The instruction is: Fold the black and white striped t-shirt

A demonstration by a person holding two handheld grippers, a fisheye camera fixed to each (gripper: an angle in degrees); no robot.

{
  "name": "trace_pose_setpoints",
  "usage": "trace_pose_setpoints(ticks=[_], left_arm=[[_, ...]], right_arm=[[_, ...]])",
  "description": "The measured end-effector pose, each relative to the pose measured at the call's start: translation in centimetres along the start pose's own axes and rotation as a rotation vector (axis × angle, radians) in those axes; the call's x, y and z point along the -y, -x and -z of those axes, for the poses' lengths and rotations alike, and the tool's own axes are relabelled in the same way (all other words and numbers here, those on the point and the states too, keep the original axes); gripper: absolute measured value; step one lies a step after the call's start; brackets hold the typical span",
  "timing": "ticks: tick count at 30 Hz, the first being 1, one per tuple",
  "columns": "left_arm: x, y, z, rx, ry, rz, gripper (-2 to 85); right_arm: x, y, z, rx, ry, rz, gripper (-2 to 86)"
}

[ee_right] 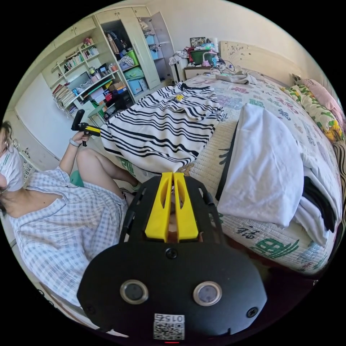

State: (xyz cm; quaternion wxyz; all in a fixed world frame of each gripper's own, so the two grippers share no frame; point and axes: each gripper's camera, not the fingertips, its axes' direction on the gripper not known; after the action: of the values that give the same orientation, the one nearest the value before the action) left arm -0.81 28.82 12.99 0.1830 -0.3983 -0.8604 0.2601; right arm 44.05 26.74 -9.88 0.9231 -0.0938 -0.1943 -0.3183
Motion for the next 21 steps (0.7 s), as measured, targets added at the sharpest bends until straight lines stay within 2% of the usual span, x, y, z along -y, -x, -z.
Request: trace_pose_setpoints(ticks=[2,4,7,9,11,14,18,21], left_arm=[[-1.2,0.1,2.3,-0.062,-0.090,-0.002,-0.2],[-4.1,-0.2,6.9,-0.108,-0.271,0.001,-0.4],[-8.0,-1.4,11.7,-0.035,-0.434,0.009,-0.5],[-8.9,-2.0,12.2,0.090,-0.411,0.018,-0.5],[-8.9,-1.5,11.2,0.117,-0.359,0.038,-0.5],[-9.0,0.1,9.8,0.027,-0.307,0.061,-0.5],[-10.4,1.0,11.6,-0.092,-0.430,0.051,-0.7],[-7.7,3.9,12.3,-0.118,-0.458,0.097,-0.8]], right_arm=[[-0.2,0.5,1.5,0.007,-0.025,0.002,-0.7],[-0.8,1.2,3.7,0.036,-0.078,0.006,-0.6],[-1.3,1.8,5.7,0.069,-0.140,0.007,-0.4],[-1.3,1.7,6.3,0.099,-0.161,0.002,-0.4],[-1.1,1.5,6.6,0.107,-0.171,-0.010,-0.4],[-0.9,1.1,6.8,0.134,-0.153,-0.031,-0.4],[-0.6,0.8,7.9,0.140,-0.162,-0.049,-0.4],[2.9,-1.7,9.1,0.174,-0.224,-0.099,-0.4]])
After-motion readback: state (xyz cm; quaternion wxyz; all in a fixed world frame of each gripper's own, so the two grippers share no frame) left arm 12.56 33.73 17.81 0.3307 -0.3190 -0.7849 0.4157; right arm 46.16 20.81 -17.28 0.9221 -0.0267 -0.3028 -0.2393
